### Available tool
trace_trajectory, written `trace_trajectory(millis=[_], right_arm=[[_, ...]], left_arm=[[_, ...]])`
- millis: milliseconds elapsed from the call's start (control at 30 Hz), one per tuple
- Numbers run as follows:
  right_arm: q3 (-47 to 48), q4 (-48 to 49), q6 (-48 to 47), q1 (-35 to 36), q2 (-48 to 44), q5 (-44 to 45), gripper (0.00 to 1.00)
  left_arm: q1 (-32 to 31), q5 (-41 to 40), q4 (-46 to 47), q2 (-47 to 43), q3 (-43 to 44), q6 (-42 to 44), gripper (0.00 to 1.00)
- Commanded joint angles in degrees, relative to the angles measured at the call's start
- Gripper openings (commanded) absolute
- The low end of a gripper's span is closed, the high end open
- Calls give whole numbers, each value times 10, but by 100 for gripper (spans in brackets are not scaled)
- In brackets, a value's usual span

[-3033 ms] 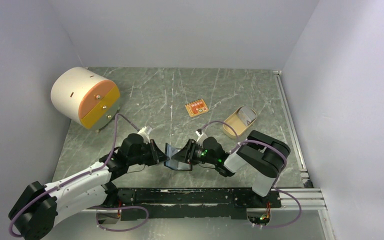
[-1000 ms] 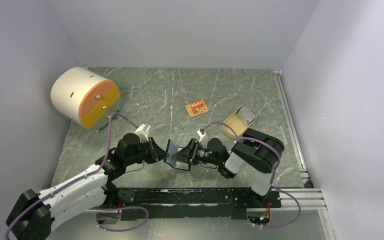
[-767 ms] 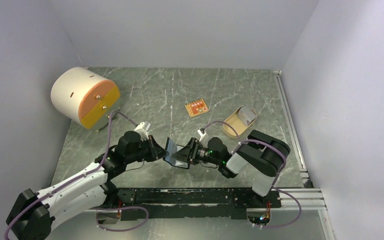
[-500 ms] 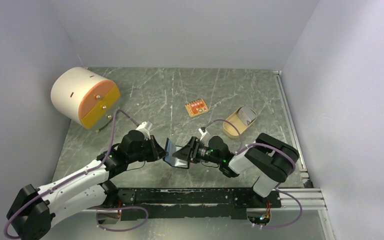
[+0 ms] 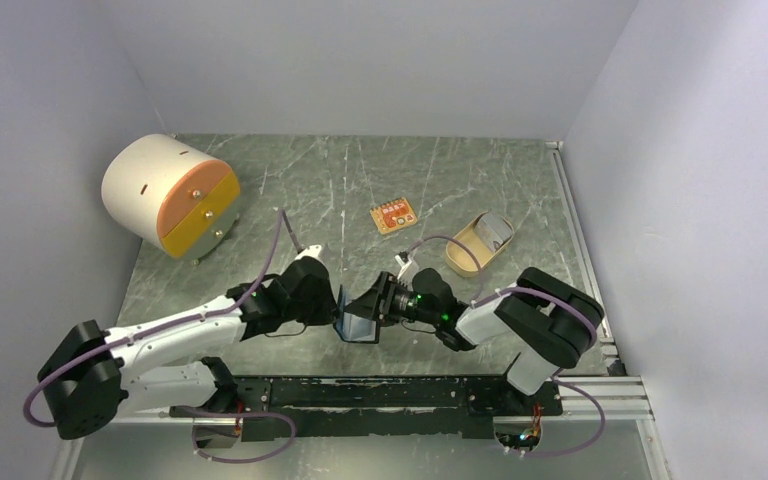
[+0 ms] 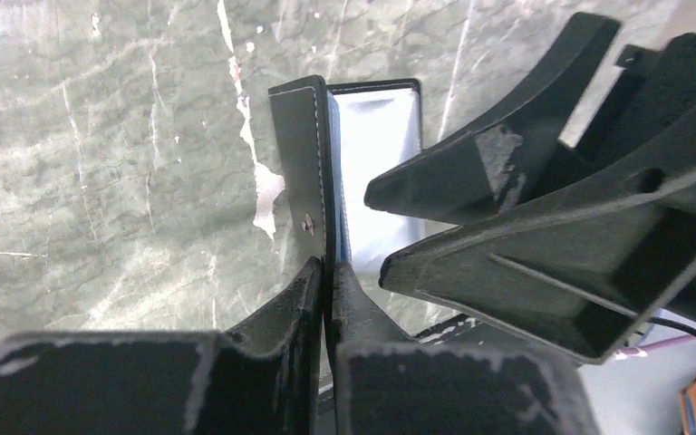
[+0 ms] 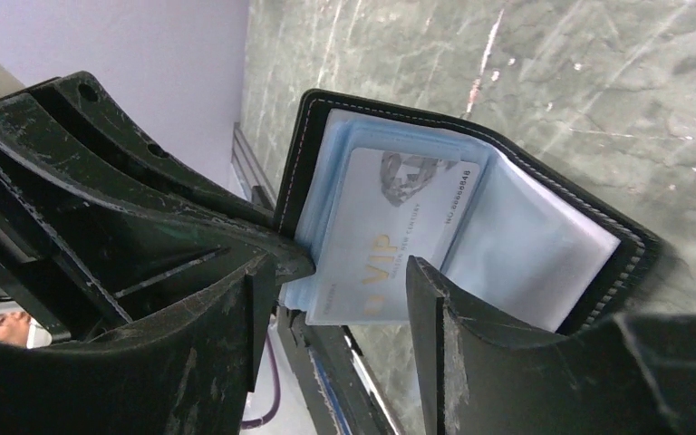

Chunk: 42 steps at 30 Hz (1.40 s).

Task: Put the credit cards into the card holder
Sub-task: Turn over the card slot in the card holder.

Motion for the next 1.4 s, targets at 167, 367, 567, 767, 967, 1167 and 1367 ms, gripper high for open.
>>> trace_trajectory(millis=[167, 367, 567, 767, 967, 1167, 1367], right_arm=[[14, -161, -53, 0, -91, 71, 58], [47, -277, -82, -1, -136, 104, 58], [62, -358, -110, -1, -165, 148, 57], [90, -461, -167, -1, -229, 215, 58], [209, -611, -312, -11, -257, 320, 62], [295, -684, -453, -75, -245, 421, 63], [288, -641, -620, -179, -240, 406, 63]], left_arm=[[-29, -41, -26, 47, 38, -11, 9], [-35, -39, -19, 61, 44, -15, 9], [-35, -54, -29, 52, 32, -40, 9], [-24, -31, 16, 2, -18, -59, 9], [11, 13, 35, -4, -40, -48, 9], [37, 35, 37, -22, -47, -43, 13], [47, 47, 37, -29, -51, -33, 15]])
